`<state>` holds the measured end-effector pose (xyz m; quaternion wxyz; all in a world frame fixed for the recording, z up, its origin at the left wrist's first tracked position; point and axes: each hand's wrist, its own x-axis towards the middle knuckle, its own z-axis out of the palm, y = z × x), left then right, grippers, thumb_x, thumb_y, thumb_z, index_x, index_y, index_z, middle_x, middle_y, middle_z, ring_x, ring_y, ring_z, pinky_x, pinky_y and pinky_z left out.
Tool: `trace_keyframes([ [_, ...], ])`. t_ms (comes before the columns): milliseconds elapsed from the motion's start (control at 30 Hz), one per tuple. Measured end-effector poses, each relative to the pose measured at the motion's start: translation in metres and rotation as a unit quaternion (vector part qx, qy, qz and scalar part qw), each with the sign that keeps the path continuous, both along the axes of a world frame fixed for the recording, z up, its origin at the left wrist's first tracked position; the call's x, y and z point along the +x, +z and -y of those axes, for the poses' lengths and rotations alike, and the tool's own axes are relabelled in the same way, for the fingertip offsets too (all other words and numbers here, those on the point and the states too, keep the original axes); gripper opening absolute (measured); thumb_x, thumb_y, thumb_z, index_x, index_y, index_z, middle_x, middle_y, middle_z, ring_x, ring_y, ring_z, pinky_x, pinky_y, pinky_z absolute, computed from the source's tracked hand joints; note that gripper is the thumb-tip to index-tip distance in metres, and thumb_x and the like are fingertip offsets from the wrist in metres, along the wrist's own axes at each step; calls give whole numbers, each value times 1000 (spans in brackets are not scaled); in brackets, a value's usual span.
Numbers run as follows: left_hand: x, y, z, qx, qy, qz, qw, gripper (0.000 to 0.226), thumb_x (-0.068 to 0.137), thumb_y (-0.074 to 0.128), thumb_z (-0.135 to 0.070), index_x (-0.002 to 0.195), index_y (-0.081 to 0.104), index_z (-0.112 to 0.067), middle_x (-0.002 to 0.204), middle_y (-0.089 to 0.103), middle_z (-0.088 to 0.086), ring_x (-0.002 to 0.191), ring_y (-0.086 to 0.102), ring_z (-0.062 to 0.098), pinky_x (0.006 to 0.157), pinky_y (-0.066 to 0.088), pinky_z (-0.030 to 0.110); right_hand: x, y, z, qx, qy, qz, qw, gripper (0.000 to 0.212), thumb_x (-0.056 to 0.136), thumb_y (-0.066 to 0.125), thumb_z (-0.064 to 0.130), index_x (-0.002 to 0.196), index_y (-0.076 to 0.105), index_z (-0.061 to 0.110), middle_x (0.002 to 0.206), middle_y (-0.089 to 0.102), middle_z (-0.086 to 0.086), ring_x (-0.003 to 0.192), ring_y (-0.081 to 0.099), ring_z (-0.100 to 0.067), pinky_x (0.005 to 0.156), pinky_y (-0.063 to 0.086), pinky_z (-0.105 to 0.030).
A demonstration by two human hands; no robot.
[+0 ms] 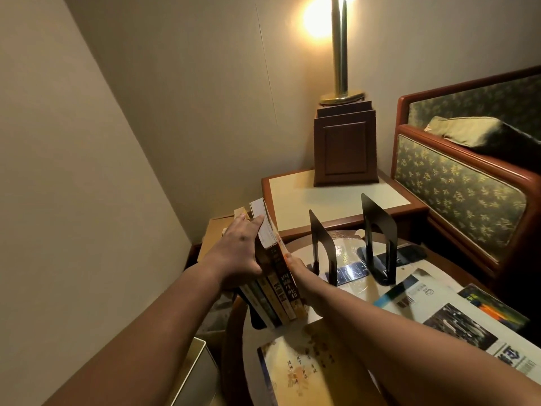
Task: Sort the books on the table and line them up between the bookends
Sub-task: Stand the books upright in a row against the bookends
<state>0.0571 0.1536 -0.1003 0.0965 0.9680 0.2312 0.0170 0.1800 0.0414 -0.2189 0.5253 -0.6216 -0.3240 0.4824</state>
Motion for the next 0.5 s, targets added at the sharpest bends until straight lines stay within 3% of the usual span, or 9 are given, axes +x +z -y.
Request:
trace_keyframes([
  [33,0,1,0,4,-3,-2,1000,114,75,81,-36,157,5,-20,162,18,4,152,-3,24,123,10,50,1,1,0,-9,12,8,1000,73,92,34,74,148,18,31,129,52,-3,111,55,-19,93,51,-48],
  [100,0,2,1,13,-12,2,1000,115,73,82,-38,157,5,-18,162,19,5,152,-1,24,123,12,51,-2,13,4,-4,20,2,1000,57,101,30,59,148,22,29,117,54,4,100,56,-11,78,55,-32],
  [167,0,2,1,22,-23,11,999,116,72,83,-39,157,6,-19,161,21,6,152,1,25,123,14,51,-4,24,8,10,35,-18,999,50,104,27,49,148,23,26,108,50,10,92,52,-6,67,48,-25],
  [333,1,1,1,7,-19,16,1000,122,66,84,-51,157,7,-24,157,22,7,149,10,29,120,22,53,-6,28,16,26,40,-26,999,29,106,25,41,128,36,26,102,48,16,86,49,-1,65,44,-20],
  [400,1,3,1,-1,-20,28,999,121,63,82,-60,155,13,-25,154,21,4,145,18,28,117,30,53,-8,27,17,25,35,-18,999,30,105,25,41,130,36,28,101,47,18,84,48,1,65,43,-19],
  [500,6,9,1,-30,-21,34,999,113,64,80,-61,151,20,-22,164,-1,3,151,3,29,120,22,54,-7,28,19,14,41,-22,999,47,105,24,43,147,28,23,103,46,19,86,47,0,68,44,-22],
])
